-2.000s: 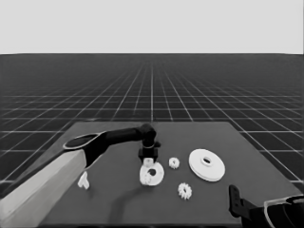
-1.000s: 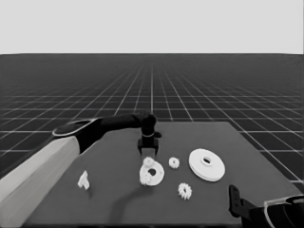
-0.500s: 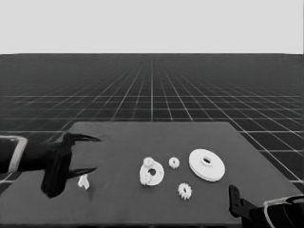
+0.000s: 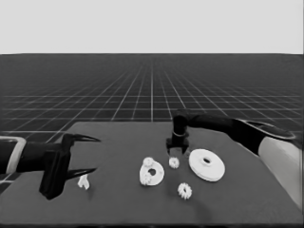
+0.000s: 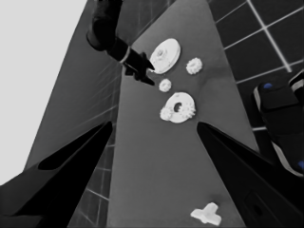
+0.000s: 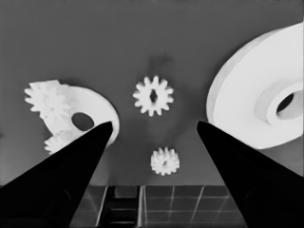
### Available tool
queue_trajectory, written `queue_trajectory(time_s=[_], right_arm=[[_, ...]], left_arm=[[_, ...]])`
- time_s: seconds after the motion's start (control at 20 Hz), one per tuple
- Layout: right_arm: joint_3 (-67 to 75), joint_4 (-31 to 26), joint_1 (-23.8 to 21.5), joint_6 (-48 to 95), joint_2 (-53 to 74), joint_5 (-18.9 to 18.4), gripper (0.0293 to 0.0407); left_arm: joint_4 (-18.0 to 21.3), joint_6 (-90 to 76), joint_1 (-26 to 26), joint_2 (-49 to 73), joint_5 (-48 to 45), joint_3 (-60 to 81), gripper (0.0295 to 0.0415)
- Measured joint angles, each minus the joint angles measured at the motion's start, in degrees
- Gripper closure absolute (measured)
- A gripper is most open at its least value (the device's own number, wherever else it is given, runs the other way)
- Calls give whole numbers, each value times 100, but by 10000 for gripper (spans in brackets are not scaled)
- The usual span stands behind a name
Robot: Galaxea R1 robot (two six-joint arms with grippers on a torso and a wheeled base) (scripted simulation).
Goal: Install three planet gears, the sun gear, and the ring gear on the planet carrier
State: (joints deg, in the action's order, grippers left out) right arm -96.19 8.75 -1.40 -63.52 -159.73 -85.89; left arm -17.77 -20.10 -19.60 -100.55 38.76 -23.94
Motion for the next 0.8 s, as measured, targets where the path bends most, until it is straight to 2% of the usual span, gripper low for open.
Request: queue_trajectory(time_s=[0.1, 0.15, 0.5, 0.6, 0.8], right_arm=[[-512, 587, 693, 239, -187, 370, 315], [-694, 696, 853, 323, -254, 471, 315], [-984, 831, 1039, 457, -364, 626, 315], [-988, 833, 1038, 459, -366, 628, 386], [-990, 834, 1038, 460, -366, 628, 387]], left_arm=[[0, 0, 0, 0, 0, 0, 326], [0, 0, 0, 0, 0, 0, 326], [0, 0, 0, 0, 0, 0, 326], [0, 0, 0, 0, 0, 0, 326], [0, 0, 0, 0, 0, 0, 326]])
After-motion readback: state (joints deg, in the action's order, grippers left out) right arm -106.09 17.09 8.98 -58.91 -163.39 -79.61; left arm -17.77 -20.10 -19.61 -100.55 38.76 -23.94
